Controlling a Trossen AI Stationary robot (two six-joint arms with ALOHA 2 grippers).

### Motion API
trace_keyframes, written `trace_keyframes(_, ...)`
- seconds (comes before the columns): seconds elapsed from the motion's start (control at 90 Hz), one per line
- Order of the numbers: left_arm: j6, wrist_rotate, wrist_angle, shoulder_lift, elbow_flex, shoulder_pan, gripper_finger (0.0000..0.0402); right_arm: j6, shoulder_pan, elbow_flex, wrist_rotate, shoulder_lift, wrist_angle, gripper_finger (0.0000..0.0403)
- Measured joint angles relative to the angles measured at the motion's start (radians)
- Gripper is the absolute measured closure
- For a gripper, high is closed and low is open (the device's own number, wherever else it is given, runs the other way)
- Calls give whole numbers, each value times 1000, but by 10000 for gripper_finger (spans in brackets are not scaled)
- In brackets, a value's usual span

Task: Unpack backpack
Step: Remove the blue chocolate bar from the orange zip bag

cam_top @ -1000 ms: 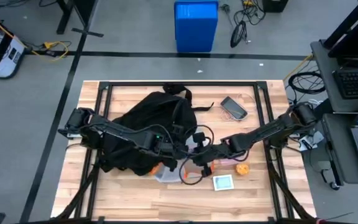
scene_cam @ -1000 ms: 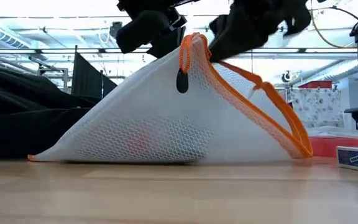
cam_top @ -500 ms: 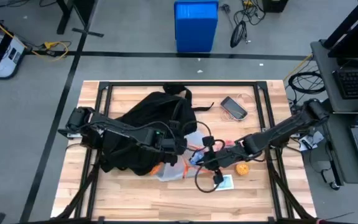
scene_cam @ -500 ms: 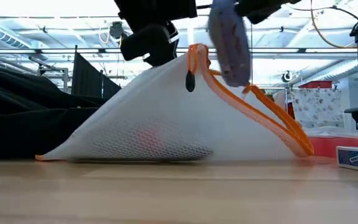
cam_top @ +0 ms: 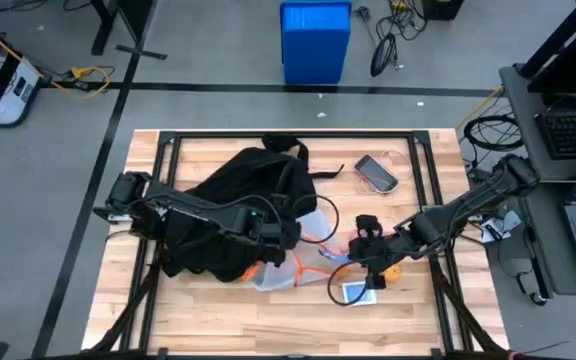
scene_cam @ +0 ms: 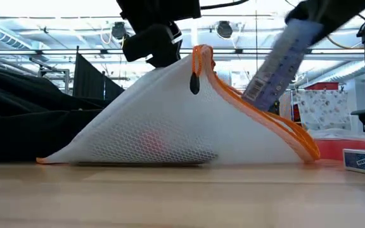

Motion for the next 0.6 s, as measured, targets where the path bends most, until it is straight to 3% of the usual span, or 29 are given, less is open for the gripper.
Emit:
trace_keyframes(0.422, 0, 0, 1, 0, 0, 0, 402, 222, -1, 0, -3, -26, -331, 403)
trace_keyframes(0.6, 0, 0, 1, 0, 0, 0, 402, 218, 6, 0, -20, -26, -217, 402)
